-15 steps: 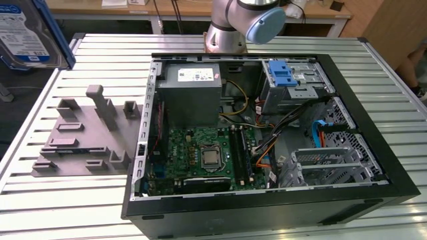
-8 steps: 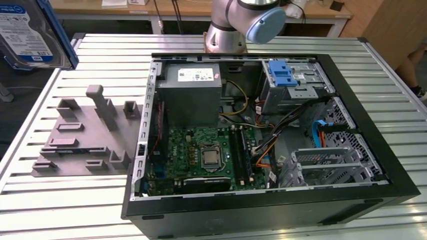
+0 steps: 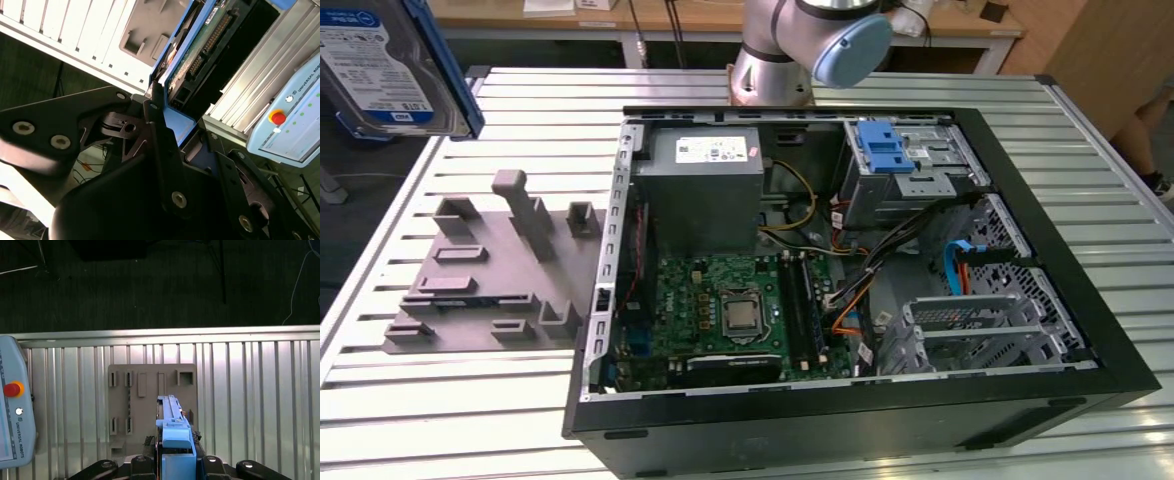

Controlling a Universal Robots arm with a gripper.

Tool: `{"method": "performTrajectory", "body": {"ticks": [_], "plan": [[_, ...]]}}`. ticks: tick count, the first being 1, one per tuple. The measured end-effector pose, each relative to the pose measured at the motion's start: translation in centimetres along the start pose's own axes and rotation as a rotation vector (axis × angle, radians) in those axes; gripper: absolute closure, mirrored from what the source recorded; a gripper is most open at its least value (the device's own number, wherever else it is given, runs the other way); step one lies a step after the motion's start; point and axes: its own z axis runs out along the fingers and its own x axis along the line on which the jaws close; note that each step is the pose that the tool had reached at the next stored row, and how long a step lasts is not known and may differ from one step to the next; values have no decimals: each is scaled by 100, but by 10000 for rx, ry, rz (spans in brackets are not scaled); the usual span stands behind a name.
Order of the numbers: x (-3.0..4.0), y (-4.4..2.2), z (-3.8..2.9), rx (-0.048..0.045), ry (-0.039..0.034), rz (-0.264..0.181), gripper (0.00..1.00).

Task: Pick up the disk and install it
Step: 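Pick up the disk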

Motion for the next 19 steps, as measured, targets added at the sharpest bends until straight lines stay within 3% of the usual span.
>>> {"method": "performTrajectory", "body": {"ticks": [19], "plan": [[-7,-165,1,0,1,0,64]]}}
